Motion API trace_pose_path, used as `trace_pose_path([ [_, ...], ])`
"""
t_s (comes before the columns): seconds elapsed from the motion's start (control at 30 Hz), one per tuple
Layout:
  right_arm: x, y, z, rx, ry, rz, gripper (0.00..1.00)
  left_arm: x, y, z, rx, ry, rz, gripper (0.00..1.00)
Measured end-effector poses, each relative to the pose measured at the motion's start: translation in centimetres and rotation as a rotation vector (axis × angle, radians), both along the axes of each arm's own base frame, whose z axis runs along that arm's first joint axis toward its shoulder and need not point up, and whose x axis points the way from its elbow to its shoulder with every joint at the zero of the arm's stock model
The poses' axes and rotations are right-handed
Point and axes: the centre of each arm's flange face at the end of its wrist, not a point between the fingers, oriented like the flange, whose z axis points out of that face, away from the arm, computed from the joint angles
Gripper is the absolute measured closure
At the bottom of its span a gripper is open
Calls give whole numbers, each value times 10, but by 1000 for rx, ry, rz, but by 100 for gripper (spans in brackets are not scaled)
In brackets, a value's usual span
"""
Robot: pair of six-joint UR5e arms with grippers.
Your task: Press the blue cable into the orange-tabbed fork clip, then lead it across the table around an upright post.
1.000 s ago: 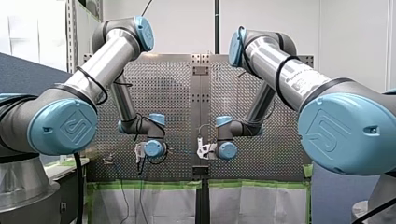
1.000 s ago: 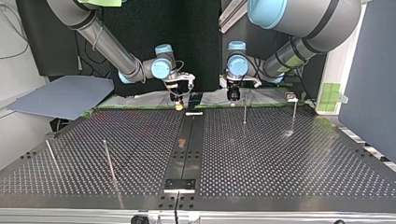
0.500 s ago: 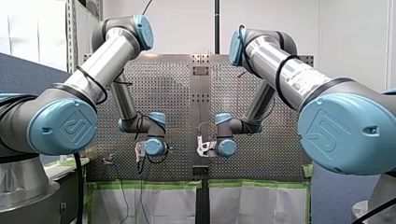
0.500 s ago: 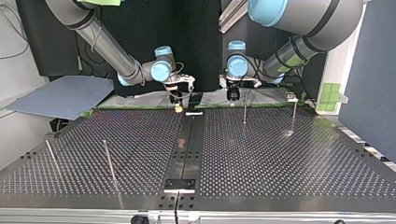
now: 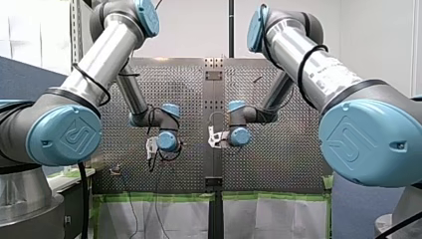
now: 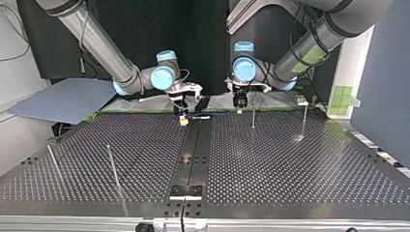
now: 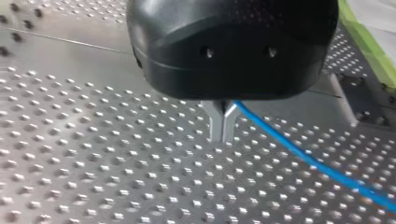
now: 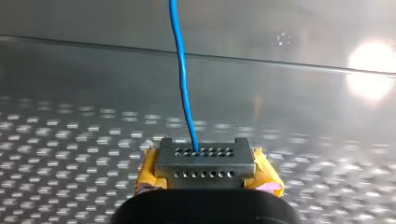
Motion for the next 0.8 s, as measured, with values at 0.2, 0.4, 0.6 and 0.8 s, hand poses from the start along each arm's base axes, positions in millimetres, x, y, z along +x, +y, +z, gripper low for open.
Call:
trace_pose_path([
  [0.2,3,4,42,-31,-23,6,100,-2,-1,32,-12,-24,12,100],
  [0.4,5,9,80,-65,-45,15,100,-4,-6,67,-47,-73,7,100],
  [0.6,5,15,120,-96,-68,21,100,-7,-6,98,-82,-99,8,100],
  [0.8,3,22,157,-124,-96,23,100,-8,-10,139,-77,-129,5,100],
])
